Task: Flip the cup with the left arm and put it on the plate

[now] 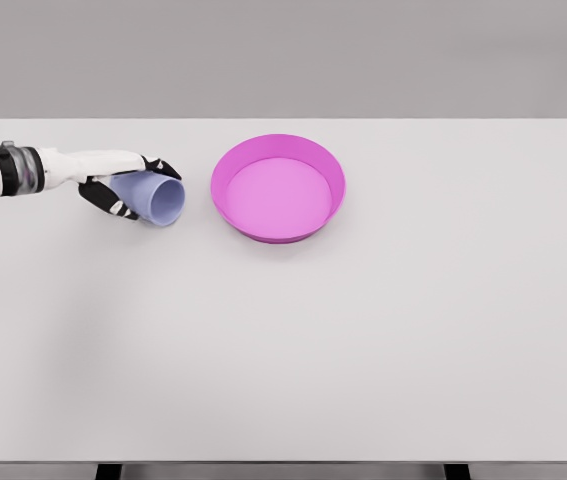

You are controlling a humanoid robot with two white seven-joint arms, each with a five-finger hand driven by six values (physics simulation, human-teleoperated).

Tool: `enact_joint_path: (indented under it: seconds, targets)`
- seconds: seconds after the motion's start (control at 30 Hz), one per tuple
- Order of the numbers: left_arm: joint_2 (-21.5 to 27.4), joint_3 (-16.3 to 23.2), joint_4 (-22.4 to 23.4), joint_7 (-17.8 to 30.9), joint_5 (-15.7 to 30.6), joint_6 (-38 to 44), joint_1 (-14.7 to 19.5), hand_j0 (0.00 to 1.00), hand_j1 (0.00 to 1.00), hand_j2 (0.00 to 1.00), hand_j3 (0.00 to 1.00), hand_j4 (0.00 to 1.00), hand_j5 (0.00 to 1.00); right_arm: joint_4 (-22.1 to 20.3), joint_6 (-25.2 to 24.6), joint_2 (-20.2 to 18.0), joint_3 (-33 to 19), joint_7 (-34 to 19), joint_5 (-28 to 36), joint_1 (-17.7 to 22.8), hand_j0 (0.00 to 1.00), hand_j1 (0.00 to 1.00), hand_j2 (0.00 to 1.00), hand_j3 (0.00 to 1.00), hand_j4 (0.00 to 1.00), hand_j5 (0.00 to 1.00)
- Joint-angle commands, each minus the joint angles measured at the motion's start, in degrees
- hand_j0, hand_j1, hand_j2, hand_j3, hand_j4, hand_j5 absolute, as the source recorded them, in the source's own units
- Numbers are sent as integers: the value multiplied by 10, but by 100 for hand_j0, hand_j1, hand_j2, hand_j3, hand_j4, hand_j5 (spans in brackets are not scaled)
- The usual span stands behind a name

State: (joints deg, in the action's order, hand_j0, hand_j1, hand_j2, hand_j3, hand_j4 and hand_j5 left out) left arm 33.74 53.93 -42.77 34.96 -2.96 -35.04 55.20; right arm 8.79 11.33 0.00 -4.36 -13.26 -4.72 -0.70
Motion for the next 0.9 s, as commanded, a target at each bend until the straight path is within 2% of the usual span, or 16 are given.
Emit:
enact_joint_path:
  seconds: [0.0, 0.1, 0.3, 0.33, 0.47, 0.5, 0.57, 0.6, 0.73, 0.87]
  targets:
    - [0, -1, 1, 0, 1, 0, 0, 66, 66, 66, 66, 66, 66, 0, 0, 0, 0, 0, 0, 0, 100, 100, 100, 100, 100, 100]
    - [0, -12, -5, 0, 22, 0, -2, 64, 64, 64, 64, 64, 64, 0, 0, 0, 0, 0, 0, 0, 100, 100, 100, 100, 100, 100]
    - [2, -2, -21, 0, 209, 0, -8, 62, 62, 62, 62, 62, 62, 0, 0, 0, 1, 0, 0, 0, 100, 100, 100, 100, 100, 100]
    - [5, -1, -33, 0, 244, 0, -21, 61, 61, 61, 61, 61, 61, 0, 0, 0, 0, 0, 0, 0, 100, 100, 100, 100, 100, 100]
    - [3, 3, -45, 0, 315, 0, -25, 60, 60, 60, 60, 60, 60, 0, 0, 0, 1, 0, 0, 0, 100, 100, 100, 100, 100, 100]
    - [3, 13, -46, 0, 333, 0, -25, 59, 59, 59, 59, 59, 59, 0, 0, 0, 0, 0, 0, 0, 100, 100, 100, 100, 100, 100]
    - [3, 63, -46, 0, 405, 0, -21, 57, 57, 57, 57, 57, 57, 0, 0, 0, 1, 0, 0, 0, 100, 100, 100, 100, 100, 100]
    - [3, 76, -48, 0, 425, 0, -19, 57, 57, 57, 57, 57, 57, 0, 0, 0, 1, 0, 0, -1, 100, 100, 100, 100, 100, 100]
    - [3, 76, -77, 0, 449, 0, -20, 56, 56, 56, 56, 56, 56, 0, 0, 0, 1, 0, 0, -1, 100, 100, 100, 100, 100, 100]
    - [3, 79, -109, 0, 497, 0, -20, 54, 54, 54, 54, 54, 54, 0, 0, 0, 1, 0, 0, -1, 100, 100, 100, 100, 100, 100]
